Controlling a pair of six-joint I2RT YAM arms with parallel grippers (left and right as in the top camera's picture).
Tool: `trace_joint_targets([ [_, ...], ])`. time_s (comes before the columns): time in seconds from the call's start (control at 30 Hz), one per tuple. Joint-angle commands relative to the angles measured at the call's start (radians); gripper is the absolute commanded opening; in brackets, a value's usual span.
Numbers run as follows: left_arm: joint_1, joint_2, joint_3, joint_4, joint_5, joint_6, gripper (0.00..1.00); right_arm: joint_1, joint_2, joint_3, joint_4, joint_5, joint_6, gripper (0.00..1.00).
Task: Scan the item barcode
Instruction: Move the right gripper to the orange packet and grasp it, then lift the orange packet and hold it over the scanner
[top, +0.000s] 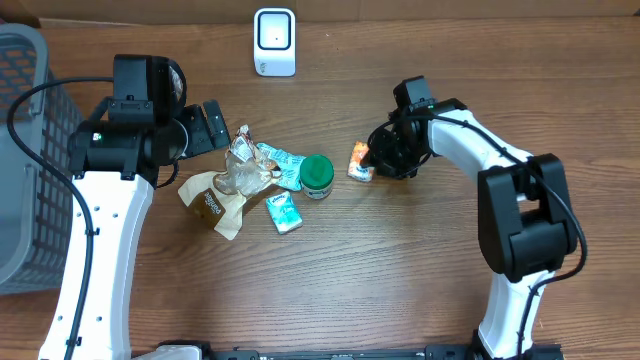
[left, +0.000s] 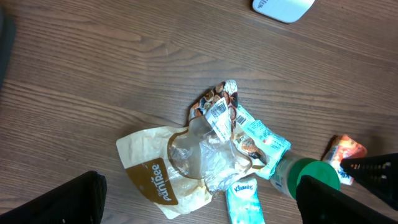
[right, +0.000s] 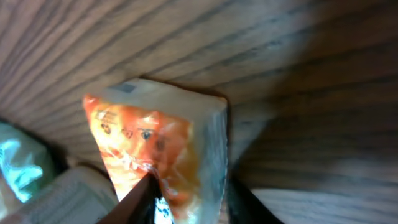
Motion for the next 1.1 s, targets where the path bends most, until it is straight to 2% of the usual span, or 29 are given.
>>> trace_joint_targets([
  [0.0,0.005,-0.002,0.017,0.003,-0.013,0.023,1.00,0.005,0.018,-0.010,0.003,0.004,0.012,0.30],
  [0.07,0.005,-0.002,0.017,0.003,-0.013,0.023,1.00,0.005,0.018,-0.010,0.003,0.004,0.011,0.22],
  [0.1,0.005,-0.002,0.017,0.003,-0.013,0.023,1.00,0.005,0.018,-0.010,0.002,0.004,0.011,0.09],
  [0.13,0.005,-0.002,0.017,0.003,-0.013,0.023,0.99,0.005,0.018,-0.010,-0.001,0.003,0.010,0.04],
  [0.3,0.005,-0.002,0.017,0.003,-0.013,0.023,0.99,-0.008,0.011,-0.005,0.002,-0.131,-0.127,0.04],
  [0.53,0.005,-0.002,0.017,0.003,-0.013,0.023,1.00,-0.134,-0.095,0.060,-0.065,-0.612,-0.407,0.04],
  [0.67,0.005,-0.002,0.017,0.003,-0.013,0.023,0.99,-0.205,-0.192,0.090,-0.121,-0.729,-0.422,0.04],
  [0.77,0.005,-0.002,0.017,0.003,-0.013,0.023,1.00,-0.226,-0.244,0.090,-0.122,-0.890,-0.454,0.04],
  [1.0,0.005,-0.002,0.017,0.003,-0.013,0.023,0.99,-0.224,-0.278,0.090,-0.115,-1.168,-0.460,0.04],
  [1.07,0.005,-0.002,0.017,0.003,-0.013,0.023,1.00,-0.224,-0.282,0.090,-0.127,-1.168,-0.459,0.04],
])
